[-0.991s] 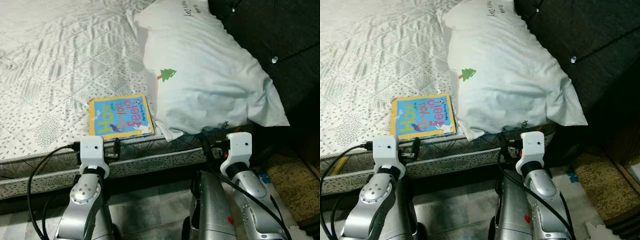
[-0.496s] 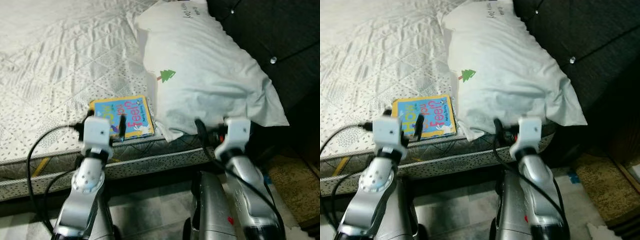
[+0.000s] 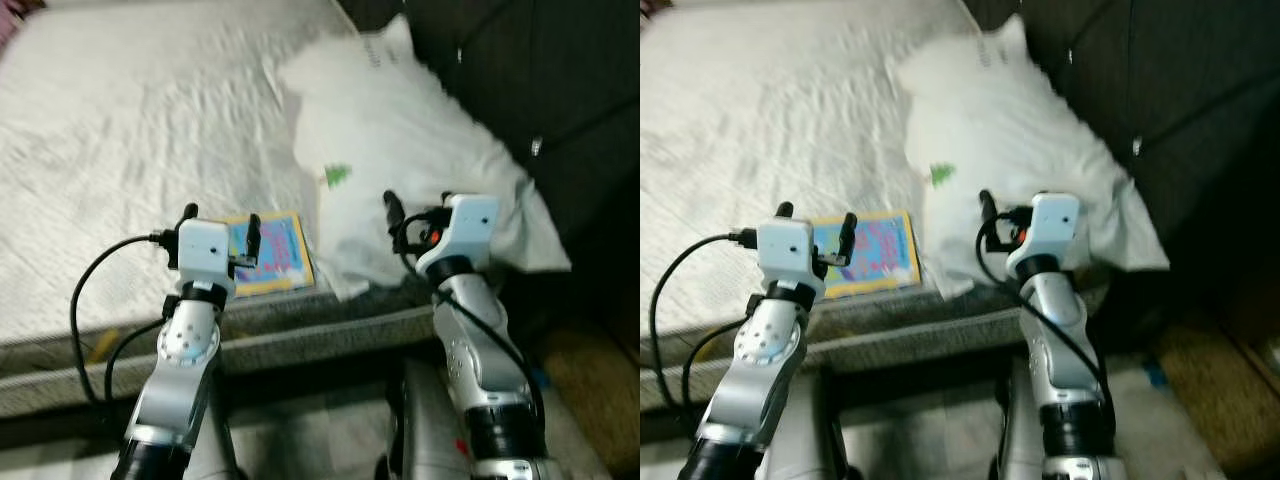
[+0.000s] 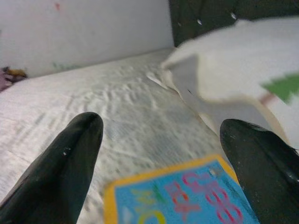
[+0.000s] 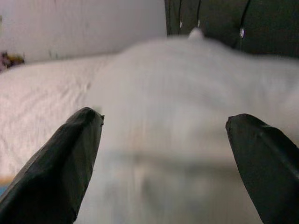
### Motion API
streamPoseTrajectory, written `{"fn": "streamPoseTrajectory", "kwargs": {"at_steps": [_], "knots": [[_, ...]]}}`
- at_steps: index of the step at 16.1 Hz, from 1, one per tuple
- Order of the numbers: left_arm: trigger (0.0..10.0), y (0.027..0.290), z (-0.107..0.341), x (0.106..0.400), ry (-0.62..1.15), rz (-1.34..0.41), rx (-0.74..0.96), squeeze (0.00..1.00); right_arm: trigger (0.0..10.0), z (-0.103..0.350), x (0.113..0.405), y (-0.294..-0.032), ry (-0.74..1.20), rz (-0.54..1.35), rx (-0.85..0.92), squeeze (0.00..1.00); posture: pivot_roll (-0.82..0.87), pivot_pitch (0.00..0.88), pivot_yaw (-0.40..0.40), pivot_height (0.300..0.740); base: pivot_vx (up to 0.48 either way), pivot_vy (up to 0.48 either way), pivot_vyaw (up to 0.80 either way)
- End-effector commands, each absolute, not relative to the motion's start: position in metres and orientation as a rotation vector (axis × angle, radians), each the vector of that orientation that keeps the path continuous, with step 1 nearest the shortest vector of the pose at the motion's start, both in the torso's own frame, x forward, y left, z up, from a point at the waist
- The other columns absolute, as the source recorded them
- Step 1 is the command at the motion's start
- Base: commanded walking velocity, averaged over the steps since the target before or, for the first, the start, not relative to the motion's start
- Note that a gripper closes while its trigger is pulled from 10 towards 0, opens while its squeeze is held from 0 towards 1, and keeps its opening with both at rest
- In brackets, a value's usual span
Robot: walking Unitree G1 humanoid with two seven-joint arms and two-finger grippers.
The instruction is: Clean up the room
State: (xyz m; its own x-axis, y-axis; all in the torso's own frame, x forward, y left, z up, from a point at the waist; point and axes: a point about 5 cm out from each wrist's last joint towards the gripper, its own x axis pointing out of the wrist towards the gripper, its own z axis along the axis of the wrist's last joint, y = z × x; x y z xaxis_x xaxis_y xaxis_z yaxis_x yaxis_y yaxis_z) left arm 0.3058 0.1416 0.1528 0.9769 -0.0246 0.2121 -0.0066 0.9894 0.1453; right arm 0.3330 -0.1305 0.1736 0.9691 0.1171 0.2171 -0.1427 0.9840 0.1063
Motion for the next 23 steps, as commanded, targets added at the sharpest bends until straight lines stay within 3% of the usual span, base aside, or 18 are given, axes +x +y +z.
{"fn": "streamPoseTrajectory", "kwargs": {"at_steps": [1,4,8,15,23], "knots": [[10.0,0.145,0.153,0.31,-0.223,0.014,0.141,0.0,10.0,0.179,0.337,-0.133,-0.239,0.114,0.134,0.0,-0.04,0.0,0.02,0.573,0.0,0.0,0.0],[10.0,0.151,0.159,0.326,-0.253,0.029,0.133,0.0,10.0,0.174,0.344,-0.143,-0.229,0.064,0.162,0.0,-0.04,0.0,0.022,0.608,0.0,0.0,0.0],[10.0,0.159,0.156,0.341,-0.256,0.045,0.114,0.0,10.0,0.165,0.353,-0.13,-0.205,0.093,0.186,0.0,-0.04,0.0,0.017,0.657,0.0,0.0,0.0],[10.0,0.167,0.151,0.344,-0.28,0.11,0.129,0.0,10.0,0.155,0.357,-0.127,-0.189,0.112,0.163,0.0,-0.03,0.0,-0.012,0.74,0.0,0.0,0.0],[10.0,0.163,0.134,0.327,-0.237,0.101,0.181,0.0,10.0,0.135,0.339,-0.13,-0.165,0.081,0.086,0.0,-0.02,0.0,0.006,0.74,0.0,0.0,0.0]]}}
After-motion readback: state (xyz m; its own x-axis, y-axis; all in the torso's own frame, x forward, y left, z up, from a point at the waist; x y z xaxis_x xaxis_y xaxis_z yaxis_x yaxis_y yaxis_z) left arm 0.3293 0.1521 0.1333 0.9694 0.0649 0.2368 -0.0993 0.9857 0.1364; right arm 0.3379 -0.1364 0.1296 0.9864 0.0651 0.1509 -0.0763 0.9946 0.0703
